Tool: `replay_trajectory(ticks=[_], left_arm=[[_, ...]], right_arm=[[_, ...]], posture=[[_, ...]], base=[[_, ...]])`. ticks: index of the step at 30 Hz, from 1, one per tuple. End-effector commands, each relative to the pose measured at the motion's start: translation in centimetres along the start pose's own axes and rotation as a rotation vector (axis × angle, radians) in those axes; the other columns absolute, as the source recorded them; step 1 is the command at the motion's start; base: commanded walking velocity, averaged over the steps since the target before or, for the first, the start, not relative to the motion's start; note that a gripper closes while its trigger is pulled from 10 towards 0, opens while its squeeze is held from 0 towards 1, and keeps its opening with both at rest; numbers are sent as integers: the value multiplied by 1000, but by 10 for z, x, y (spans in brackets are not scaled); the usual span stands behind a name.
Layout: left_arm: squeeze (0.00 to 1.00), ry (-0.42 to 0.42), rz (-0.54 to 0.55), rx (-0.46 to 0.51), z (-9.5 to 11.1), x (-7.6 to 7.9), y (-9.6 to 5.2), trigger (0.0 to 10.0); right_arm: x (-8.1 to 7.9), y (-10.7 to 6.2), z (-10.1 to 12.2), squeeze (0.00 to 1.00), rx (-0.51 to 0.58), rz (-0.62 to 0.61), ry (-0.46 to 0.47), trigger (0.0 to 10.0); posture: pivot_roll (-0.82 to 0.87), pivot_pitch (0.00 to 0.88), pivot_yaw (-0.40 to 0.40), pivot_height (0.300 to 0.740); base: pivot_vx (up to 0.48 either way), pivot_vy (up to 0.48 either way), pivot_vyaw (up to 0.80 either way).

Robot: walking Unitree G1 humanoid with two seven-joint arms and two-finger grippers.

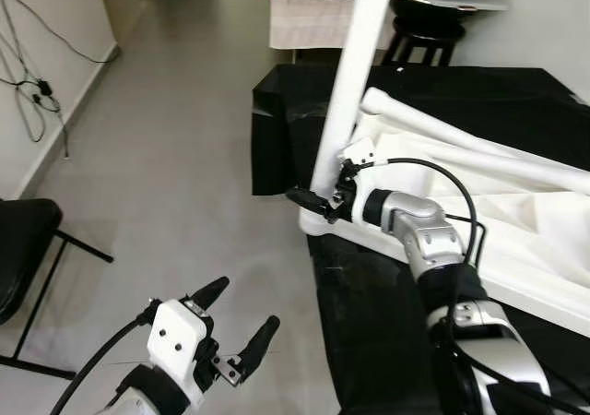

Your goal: Building children table

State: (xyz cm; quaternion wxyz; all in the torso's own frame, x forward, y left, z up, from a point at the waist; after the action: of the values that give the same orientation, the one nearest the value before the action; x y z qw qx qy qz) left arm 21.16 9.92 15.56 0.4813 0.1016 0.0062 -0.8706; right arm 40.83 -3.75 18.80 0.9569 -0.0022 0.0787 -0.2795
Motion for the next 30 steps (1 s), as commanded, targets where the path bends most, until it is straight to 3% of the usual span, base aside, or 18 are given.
replay_trajectory(ticks=[1, 5, 10, 11, 12, 13, 14, 16, 17, 18, 19, 20, 21, 22, 23, 24, 30], left_arm=[[0, -7, -1, -9, 1, 3, -1, 10000], [0, -11, 0, -9, 1, 4, -2, 10000], [0, -14, 1, -8, 1, 3, -1, 10000], [0, -14, 0, -7, 1, 3, -1, 10000], [0, -14, 0, -7, 1, 3, -1, 10000], [0, -14, 0, -9, 1, 2, -1, 10000], [0, -13, -2, -11, 0, 0, -2, 10000], [0, -13, -2, -11, 0, 0, -2, 10000], [0, -12, -4, -14, -1, -1, -2, 10000], [0, -10, -6, -16, -1, -2, -3, 10000], [0, -10, -6, -16, -1, -2, -3, 10000], [0, -9, -11, -18, -2, -3, -3, 10000], [0, -9, -11, -18, -2, -3, -3, 10000], [0, -6, -17, -20, -2, -3, -2, 10000], [0, -6, -17, -20, -2, -3, -2, 10000], [0, -5, -20, -21, -3, -4, -1, 10000], [0, -1, -16, -21, -4, -5, 0, 10000]], right_arm=[[-12, 10, 3, 0, 24, 71, 7, 0], [-8, 5, 1, 0, 25, 63, 6, 0], [8, -18, -7, 0, 20, 10, -9, 0], [20, -33, -12, 0, 7, -58, -14, 0], [20, -33, -12, 0, 7, -58, -14, 0], [35, -52, -18, 0, -4, -180, -8, 0], [78, -90, -30, 0, -58, -606, -46, 0], [78, -90, -30, 0, -58, -606, -46, 0], [101, -128, -35, 0, -93, -921, -94, 0], [87, -149, -57, 0, -163, -1000, -48, 0], [87, -149, -57, 0, -163, -1000, -48, 0], [65, -162, -72, 0, -200, -1027, 8, 0], [65, -162, -72, 0, -200, -1027, 8, 0], [45, -166, -77, 0, -197, -991, 50, 0], [45, -166, -77, 0, -197, -991, 50, 0], [31, -163, -78, 0, -184, -966, 77, 0], [23, -149, -73, 0, -152, -942, 83, 0]], posture=[[24, 189, -114, 740], [14, 195, -115, 740], [-8, 196, -121, 740], [-19, 197, -119, 740], [-19, 197, -119, 740], [-29, 196, -119, 740], [-39, 194, -121, 740], [-39, 194, -121, 740], [-44, 193, -121, 740], [-46, 189, -123, 740], [-46, 189, -123, 740], [-66, 193, -109, 740], [-66, 193, -109, 740], [-64, 182, -109, 740], [-64, 182, -109, 740], [-61, 176, -107, 740], [-64, 171, -110, 740]], base=[[0, 0, 0], [0, 0, 0], [0, 0, 0], [0, 0, 0], [0, 0, 0], [0, 0, 0], [0, 0, 0], [0, 0, 0], [0, 0, 0], [0, 0, 0], [0, 0, 0], [0, 0, 0], [0, 0, 0], [0, 0, 0], [0, 0, 0], [0, 0, 0], [0, 0, 0]])
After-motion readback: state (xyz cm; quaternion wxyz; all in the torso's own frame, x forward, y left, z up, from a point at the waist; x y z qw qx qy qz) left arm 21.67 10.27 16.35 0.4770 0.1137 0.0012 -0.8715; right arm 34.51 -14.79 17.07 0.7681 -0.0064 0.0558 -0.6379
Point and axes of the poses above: a point about 5 cm out from each wrist's last joint towards the gripper, its own y axis pointing out of the wrist towards the gripper, its own z axis along the axis of the wrist's last joint, x = y × z, the point moved 6 cm from there along y, pointing out of the wrist towards the gripper, and after that the axes turned 7 degrees about y, right-handed, at the moved point
